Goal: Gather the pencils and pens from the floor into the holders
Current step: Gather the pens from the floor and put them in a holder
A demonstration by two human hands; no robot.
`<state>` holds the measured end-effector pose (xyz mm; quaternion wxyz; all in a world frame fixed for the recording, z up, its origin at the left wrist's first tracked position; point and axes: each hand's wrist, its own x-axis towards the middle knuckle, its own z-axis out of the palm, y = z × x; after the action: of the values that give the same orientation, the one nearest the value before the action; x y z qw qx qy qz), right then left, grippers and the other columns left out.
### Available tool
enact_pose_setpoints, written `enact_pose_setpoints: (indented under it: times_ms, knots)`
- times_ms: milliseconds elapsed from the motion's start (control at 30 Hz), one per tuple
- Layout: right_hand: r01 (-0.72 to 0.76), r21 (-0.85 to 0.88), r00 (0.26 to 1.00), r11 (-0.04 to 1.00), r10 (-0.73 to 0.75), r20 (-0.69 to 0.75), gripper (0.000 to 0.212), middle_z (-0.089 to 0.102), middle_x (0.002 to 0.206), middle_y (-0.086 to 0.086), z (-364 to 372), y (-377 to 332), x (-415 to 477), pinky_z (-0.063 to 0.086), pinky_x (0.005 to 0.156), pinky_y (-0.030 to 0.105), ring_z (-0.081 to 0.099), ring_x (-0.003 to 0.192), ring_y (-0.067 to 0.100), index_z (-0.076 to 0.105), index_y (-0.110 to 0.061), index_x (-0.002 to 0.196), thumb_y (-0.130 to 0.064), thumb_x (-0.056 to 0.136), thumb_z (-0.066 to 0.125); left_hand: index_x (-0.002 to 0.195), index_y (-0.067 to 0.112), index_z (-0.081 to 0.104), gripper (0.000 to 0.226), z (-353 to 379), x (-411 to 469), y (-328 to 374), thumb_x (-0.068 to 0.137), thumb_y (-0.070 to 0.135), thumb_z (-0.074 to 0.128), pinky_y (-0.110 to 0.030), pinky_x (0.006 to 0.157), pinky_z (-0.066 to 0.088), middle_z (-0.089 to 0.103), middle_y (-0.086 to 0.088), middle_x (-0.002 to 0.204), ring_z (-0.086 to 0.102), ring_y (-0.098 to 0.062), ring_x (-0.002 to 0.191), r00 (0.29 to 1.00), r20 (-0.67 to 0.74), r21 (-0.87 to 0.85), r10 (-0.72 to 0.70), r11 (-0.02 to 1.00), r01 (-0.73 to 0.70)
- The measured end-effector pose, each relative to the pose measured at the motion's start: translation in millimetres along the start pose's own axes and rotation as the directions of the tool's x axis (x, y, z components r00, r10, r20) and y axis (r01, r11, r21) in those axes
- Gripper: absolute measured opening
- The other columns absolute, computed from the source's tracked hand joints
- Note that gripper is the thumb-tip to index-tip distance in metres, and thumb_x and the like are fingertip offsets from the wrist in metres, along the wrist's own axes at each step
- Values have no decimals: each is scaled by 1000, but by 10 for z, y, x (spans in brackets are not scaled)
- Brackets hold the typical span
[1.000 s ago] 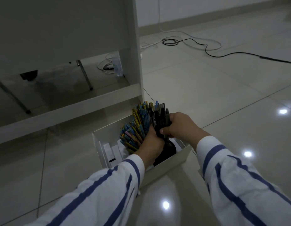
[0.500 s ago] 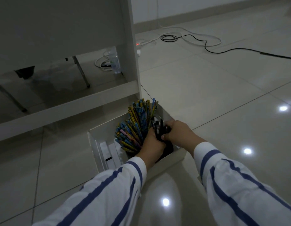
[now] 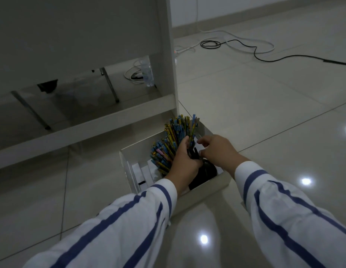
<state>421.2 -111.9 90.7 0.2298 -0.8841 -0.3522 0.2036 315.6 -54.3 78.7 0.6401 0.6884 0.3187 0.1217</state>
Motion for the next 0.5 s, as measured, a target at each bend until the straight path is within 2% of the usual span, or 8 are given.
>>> enact_pose_setpoints:
  times_ms: [67,167,300,367,500]
  knots:
    - [16,14,998,1000,-15,-66,36,59,127,8,-1,-84,-16,44,91,27,57,112,24,61,-21,124,-17,88,59,149,22,19,80,-45,-36,67,86,-11,53,-29,104,41,31,2,150,34,-3,120,1000,-3,16,29,999,-29]
    - [76,77,980,994,-60,-191,31,59,121,9,-3,-271,-54,42,88,26,57,109,26,65,-19,118,-15,89,54,148,23,23,75,-155,-89,195,87,-11,49,-22,94,46,39,7,136,46,1,111,999,-16,34,52,998,-51]
    - [188,105,939,976,-147,-311,29,61,116,11,42,-642,-115,36,88,23,55,110,26,68,-15,112,-11,88,54,142,22,37,65,-457,-190,365,85,-10,47,-38,103,45,50,-2,136,51,-20,122,980,-164,86,111,991,-98]
    - [248,111,920,962,-198,-339,29,62,115,10,117,-876,-160,32,85,19,54,110,25,68,-13,112,-8,87,53,140,23,40,64,-686,-264,409,84,-8,48,-41,102,46,51,-1,138,53,-20,120,963,-235,114,133,987,-109]
    - [385,102,885,917,-336,-322,29,62,113,11,381,-1420,-277,36,92,25,53,110,26,67,-9,111,-4,85,53,138,21,43,63,-1243,-539,425,84,-10,46,-27,103,41,48,2,140,46,-10,125,928,-336,199,162,975,-98]
